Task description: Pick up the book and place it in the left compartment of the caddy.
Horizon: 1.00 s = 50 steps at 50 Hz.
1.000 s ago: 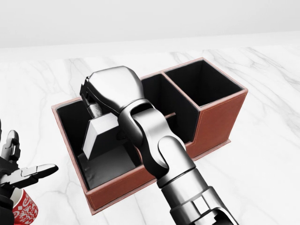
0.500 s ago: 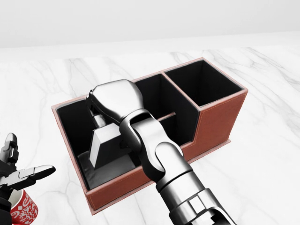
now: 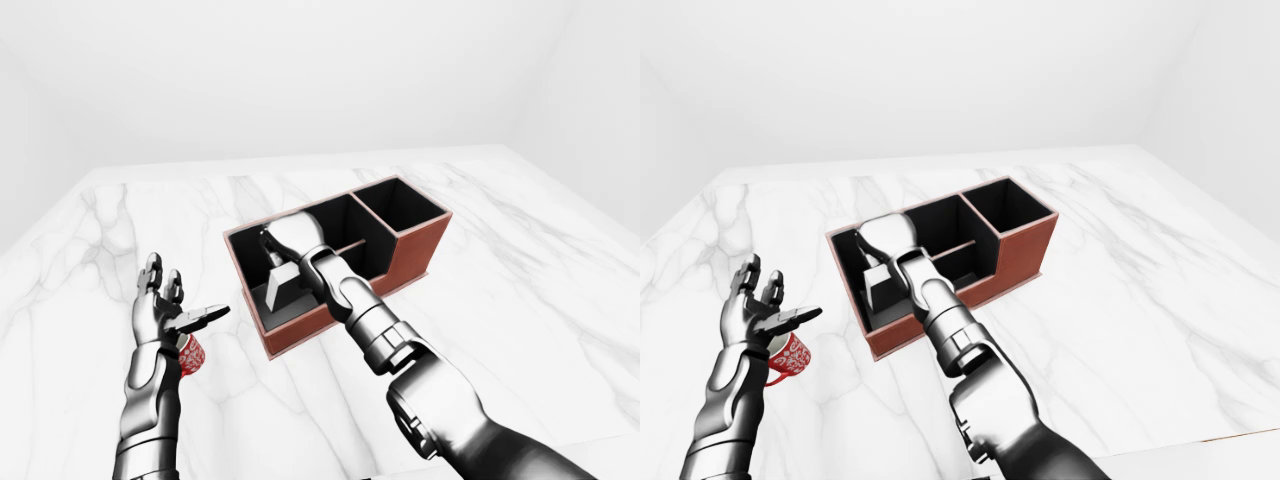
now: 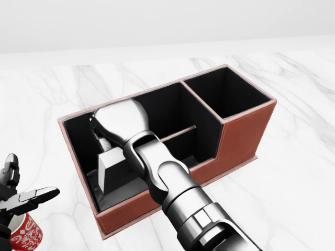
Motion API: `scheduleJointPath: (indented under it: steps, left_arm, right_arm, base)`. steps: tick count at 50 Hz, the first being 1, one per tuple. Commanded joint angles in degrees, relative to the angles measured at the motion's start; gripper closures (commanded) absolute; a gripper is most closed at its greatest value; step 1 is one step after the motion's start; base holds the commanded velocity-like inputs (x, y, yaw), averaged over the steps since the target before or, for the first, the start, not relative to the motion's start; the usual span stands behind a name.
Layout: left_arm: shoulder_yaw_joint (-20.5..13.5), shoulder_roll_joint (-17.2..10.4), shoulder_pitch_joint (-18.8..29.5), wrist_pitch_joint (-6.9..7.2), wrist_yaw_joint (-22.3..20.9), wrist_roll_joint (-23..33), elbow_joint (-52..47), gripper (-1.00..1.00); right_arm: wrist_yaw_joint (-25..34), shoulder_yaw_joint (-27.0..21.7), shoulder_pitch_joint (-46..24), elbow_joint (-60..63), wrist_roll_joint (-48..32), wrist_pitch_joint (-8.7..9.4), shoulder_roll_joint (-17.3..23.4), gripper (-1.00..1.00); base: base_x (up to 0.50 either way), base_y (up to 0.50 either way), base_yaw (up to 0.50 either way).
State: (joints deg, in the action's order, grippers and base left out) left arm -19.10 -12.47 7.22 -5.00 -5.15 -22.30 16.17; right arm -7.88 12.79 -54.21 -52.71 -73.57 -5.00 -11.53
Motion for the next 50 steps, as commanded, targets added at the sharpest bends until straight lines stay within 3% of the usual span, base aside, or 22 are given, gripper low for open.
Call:
scheduleJointPath:
  steps: [1, 22, 50]
  left_arm:
    - [-0.26, -0.19, -0.15, 0.0, -0.02, -0.41, -0.02, -1.0]
    - [-0.75, -0.33, -0.44, 0.0, -0.29, -0.73, -0.01, -1.0]
    - [-0.34, -0.49, 0.16, 0.0, -0.57, -0.92, 3.75, -1.0]
  right_arm:
    - [-8.08, -0.31, -3.05, -9.58, -2.92, 0.0, -1.62, 1.0]
    - [-12.59, -0.14, -2.4, -17.57, -4.24, 0.0, -1.81, 1.0]
    - [-13.16, -1.52, -2.65, -22.45, -3.39, 0.0, -0.99, 1.0]
  base:
    - [0.0, 0.0, 0.0]
    - [0.0, 0.0, 0.0]
    - [0.0, 0.0, 0.0]
